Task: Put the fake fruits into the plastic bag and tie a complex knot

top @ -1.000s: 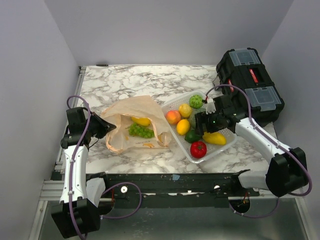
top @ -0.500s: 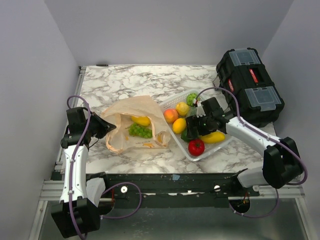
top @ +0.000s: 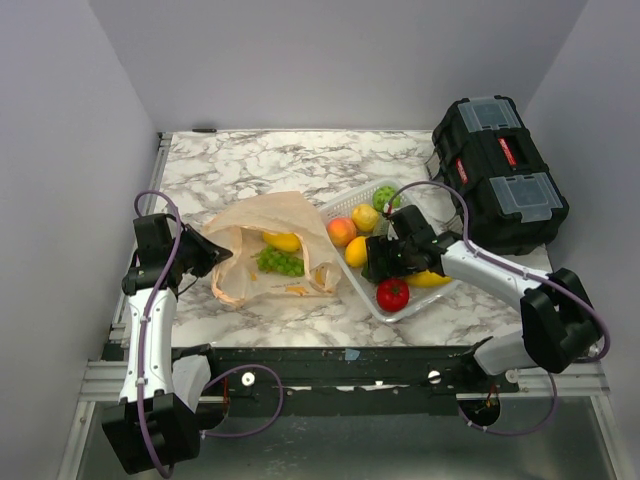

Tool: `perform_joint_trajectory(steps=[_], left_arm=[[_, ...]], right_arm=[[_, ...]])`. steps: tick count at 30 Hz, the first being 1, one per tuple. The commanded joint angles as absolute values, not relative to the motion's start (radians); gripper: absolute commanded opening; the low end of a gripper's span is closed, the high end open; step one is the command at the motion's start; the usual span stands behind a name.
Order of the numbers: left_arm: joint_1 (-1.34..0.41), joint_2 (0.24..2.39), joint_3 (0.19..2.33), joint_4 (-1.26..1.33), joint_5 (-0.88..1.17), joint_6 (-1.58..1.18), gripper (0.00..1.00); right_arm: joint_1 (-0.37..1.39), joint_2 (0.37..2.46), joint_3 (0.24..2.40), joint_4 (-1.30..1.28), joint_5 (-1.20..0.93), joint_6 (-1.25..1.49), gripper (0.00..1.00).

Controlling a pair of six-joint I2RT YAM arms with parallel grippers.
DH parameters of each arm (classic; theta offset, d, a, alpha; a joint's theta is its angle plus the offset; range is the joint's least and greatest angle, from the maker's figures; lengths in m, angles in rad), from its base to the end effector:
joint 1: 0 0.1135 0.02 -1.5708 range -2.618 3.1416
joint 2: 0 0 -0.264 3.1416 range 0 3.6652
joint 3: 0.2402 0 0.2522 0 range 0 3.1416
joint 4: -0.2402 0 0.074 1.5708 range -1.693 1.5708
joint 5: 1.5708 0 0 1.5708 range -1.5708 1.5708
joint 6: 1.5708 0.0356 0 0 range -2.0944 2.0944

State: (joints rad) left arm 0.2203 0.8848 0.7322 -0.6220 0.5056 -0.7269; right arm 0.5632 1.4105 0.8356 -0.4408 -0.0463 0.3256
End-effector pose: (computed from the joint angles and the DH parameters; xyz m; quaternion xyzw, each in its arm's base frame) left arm 0.1786 0.0223 0.2663 -0.3208 0.8385 -0.3173 0.3056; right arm 0.2306 0.1476 0.1982 -0.1202 0.9539 0.1379 0.2378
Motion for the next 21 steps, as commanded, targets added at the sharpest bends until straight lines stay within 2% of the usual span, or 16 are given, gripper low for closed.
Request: perform_joint_trajectory(steps=[1,6,13,18,21], left_arm=[[0.223,0.882,0.736,-0.612,0.503,-0.726,0.0],[0.223,0.876,0.731,-0.616,0.498,-0.723,0.0],[0.223,0.879,0.727,-0.612,0.498,-0.721,0.0],[0.223,0.87,0.71,-0.601,0.502,-0.727,0.0],[0.224,0.864,0.709,-0.602,0.504,-0.727,0.0]], right_arm=[[0.576,1.446,0.802,-0.36,0.023,0.376,1.0],[0.581,1.419,0.779,-0.321,0.022,0.376,0.94],[0.581,1.278,0.808,-0.402,0.006,0.341,0.71],[0.581,1.187,0.826,-0.45,-0.068,0.302,0.7],[0.581,1.114,0.829,-0.461,-0.158,0.27,0.65]])
